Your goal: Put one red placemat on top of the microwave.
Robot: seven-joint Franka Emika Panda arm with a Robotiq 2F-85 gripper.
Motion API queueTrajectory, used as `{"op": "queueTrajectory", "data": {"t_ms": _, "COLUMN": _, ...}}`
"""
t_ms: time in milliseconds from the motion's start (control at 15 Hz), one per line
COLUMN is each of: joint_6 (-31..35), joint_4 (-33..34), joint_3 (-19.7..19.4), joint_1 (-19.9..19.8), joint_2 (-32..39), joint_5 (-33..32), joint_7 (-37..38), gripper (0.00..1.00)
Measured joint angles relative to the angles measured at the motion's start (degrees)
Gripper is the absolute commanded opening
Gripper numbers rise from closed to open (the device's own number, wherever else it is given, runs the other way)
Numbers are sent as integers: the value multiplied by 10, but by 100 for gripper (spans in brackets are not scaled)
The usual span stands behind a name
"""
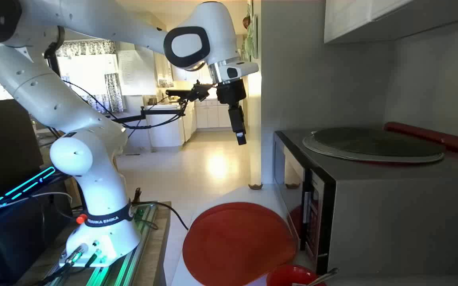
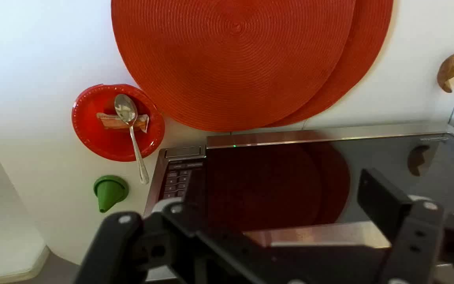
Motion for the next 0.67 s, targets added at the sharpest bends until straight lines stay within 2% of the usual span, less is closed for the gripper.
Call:
{"op": "queueTrajectory", "data": {"t_ms": 533, "joint_6": 0, "joint_4": 0, "joint_3": 0, "joint_1": 0, "joint_2": 1, "joint_5": -1, "joint_7": 0, "gripper": 100}}
{"op": "queueTrajectory", "data": {"t_ms": 667, "joint_6": -18, "joint_4": 0, "joint_3": 0, "joint_1": -6, "joint_2": 11, "joint_5": -10, "joint_7": -1, "gripper": 100}}
